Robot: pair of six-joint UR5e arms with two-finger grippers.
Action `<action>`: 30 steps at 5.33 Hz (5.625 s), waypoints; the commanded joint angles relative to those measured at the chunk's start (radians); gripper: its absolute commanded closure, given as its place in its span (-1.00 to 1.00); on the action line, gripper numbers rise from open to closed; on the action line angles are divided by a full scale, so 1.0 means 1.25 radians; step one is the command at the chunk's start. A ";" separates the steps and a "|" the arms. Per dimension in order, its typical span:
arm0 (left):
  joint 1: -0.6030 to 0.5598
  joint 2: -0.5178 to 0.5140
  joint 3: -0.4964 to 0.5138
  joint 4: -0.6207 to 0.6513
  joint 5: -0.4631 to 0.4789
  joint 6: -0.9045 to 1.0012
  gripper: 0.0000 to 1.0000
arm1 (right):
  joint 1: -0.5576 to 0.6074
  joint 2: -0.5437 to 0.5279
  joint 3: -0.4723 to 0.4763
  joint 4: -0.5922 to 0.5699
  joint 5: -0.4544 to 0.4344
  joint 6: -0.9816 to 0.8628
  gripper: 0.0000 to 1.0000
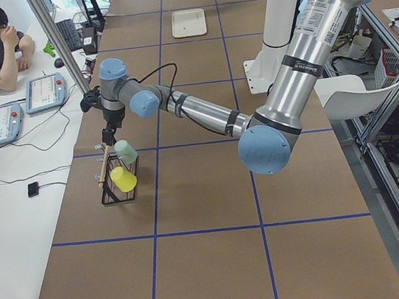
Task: Left arm grabs green cup and hands to right arm on tray
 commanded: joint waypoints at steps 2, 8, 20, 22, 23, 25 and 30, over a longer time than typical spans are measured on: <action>0.058 -0.001 0.052 -0.005 0.007 0.001 -1.00 | -0.003 0.005 -0.002 0.004 0.000 0.001 -1.00; 0.064 -0.041 0.117 -0.009 0.006 0.011 -1.00 | -0.003 0.005 -0.002 0.004 0.001 0.001 -1.00; 0.053 -0.047 0.121 -0.006 0.007 0.012 -0.30 | -0.003 0.006 -0.001 0.005 0.001 0.001 -1.00; 0.033 -0.046 0.078 0.000 0.000 0.011 -0.16 | -0.003 0.006 0.000 0.005 0.001 0.001 -1.00; 0.027 -0.040 0.040 0.006 -0.001 0.009 -0.16 | -0.003 0.006 0.000 0.005 0.001 0.001 -1.00; 0.016 -0.035 -0.070 0.100 -0.003 0.009 -0.15 | -0.003 0.006 0.000 0.005 0.001 0.001 -1.00; 0.027 0.009 -0.153 -0.115 -0.017 -0.332 -0.14 | -0.042 0.087 -0.004 0.017 0.147 0.326 -1.00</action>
